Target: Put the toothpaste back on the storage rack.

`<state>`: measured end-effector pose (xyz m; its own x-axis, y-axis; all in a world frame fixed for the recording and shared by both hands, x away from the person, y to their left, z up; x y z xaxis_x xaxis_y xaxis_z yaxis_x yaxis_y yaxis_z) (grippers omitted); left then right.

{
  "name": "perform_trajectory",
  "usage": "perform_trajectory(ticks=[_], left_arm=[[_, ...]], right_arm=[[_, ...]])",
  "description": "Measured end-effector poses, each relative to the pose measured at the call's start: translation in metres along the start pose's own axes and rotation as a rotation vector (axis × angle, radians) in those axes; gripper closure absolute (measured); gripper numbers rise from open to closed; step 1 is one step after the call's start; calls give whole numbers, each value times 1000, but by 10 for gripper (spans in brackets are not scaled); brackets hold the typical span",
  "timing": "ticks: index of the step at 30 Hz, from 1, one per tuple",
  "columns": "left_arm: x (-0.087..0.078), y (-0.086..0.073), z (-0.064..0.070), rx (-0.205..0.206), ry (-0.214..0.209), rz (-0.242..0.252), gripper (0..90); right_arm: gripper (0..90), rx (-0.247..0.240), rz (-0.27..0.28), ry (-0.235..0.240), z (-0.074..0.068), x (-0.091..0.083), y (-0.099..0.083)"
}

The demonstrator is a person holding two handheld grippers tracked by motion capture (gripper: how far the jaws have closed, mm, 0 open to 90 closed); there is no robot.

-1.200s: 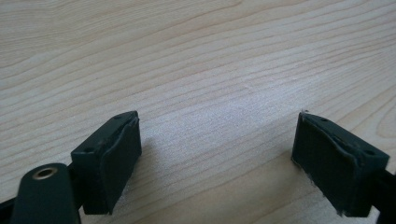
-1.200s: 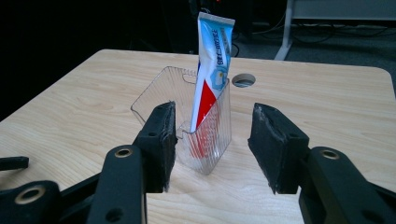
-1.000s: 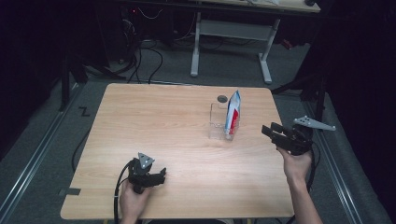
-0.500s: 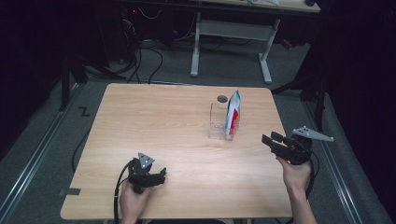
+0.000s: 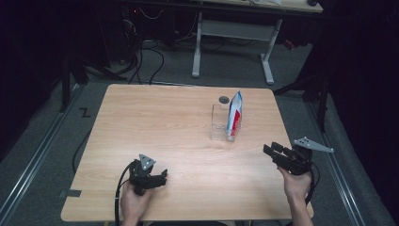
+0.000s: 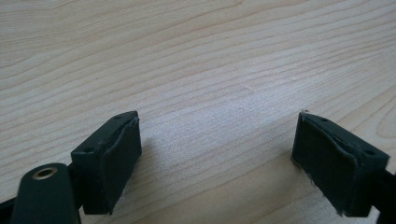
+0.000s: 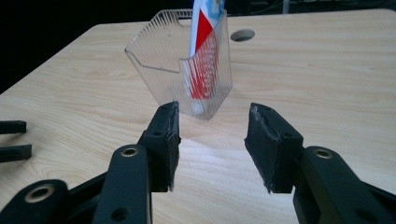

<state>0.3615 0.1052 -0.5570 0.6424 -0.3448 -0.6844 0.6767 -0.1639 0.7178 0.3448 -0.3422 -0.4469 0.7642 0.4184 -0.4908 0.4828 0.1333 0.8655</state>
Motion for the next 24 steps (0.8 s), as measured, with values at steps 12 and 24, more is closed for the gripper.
perform_trajectory(ticks=[12, 24], left_arm=[[0, 0, 0, -1, 0, 0, 159], [0, 0, 0, -1, 0, 1, 159]], right_arm=[[542, -63, -77, -54, -7, 8, -23], [536, -72, -124, -46, -15, 22, -40]])
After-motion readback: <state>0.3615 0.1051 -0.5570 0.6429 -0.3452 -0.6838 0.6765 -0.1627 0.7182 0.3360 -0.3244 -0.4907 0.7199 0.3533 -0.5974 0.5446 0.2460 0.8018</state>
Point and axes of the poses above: each handheld gripper's, and its own axes: x roughly forward along the jaws, y roughly out of its top, z roughly to its right, the point moved 3 cm from there along x, roughly forward along the jaws, and after that the axes turned 9 degrees about -x, right-handed, at the moved point
